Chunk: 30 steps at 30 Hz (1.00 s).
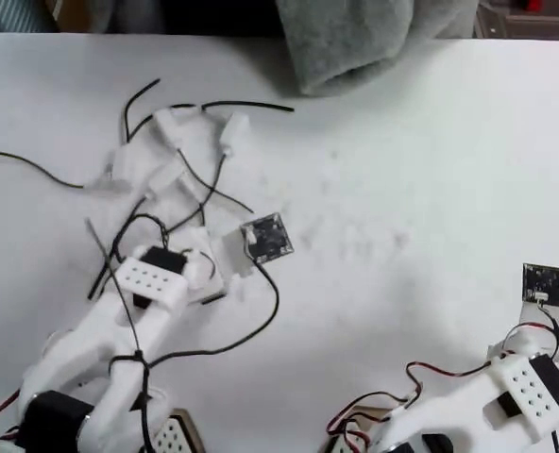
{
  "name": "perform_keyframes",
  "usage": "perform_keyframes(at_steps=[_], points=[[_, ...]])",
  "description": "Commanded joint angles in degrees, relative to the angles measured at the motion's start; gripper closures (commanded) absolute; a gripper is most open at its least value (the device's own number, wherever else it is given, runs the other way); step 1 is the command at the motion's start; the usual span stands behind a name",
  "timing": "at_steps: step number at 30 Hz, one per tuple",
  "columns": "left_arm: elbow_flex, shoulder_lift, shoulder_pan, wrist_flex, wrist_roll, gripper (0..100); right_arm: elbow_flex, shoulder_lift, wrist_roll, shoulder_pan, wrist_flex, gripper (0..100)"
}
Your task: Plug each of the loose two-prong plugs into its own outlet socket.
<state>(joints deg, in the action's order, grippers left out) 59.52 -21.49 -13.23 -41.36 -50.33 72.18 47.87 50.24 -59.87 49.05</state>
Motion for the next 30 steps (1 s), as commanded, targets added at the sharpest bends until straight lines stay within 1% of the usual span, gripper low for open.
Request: perform_keyframes(at_steps=[1,3,6,9,11,15,17,20,24,26,30], points=[[-3.4,2.4,-0.4,-2.0,0.5,94,-2.8,1.2,0.4,-1.2,-1.0,97.9],[-5.1,3.9,-0.2,-3.9,-1.0,94,-2.9,1.2,0.5,-2.3,-1.0,97.9],[-6.9,5.4,0.0,-4.6,-0.3,94,-3.1,1.2,1.1,-3.2,-1.1,97.9],[-7.8,5.6,0.0,-4.5,2.6,94,-2.9,1.2,4.4,-3.2,-1.1,97.9],[-10.1,5.6,0.6,-4.7,4.9,94,-2.9,1.2,4.8,-3.3,-1.1,97.9],[-20.1,5.7,5.5,-7.0,12.9,94,-2.9,1.2,5.0,-4.2,-1.1,97.9],[-26.8,6.2,8.7,-8.9,15.1,94,-2.9,1.2,5.2,-4.2,-1.1,97.9],[-34.4,6.3,12.3,-10.5,15.1,94,-2.9,1.2,5.3,-4.2,-1.1,97.9],[-39.0,7.3,14.3,-10.2,15.0,94,-2.8,1.2,5.0,-4.2,-1.1,97.9],[-40.8,10.2,14.4,-9.9,15.0,94,-2.8,1.2,5.0,-4.2,-1.1,97.9],[-47.9,21.8,17.1,-4.7,15.4,94,-2.8,1.2,5.3,-4.3,-1.1,97.9]])
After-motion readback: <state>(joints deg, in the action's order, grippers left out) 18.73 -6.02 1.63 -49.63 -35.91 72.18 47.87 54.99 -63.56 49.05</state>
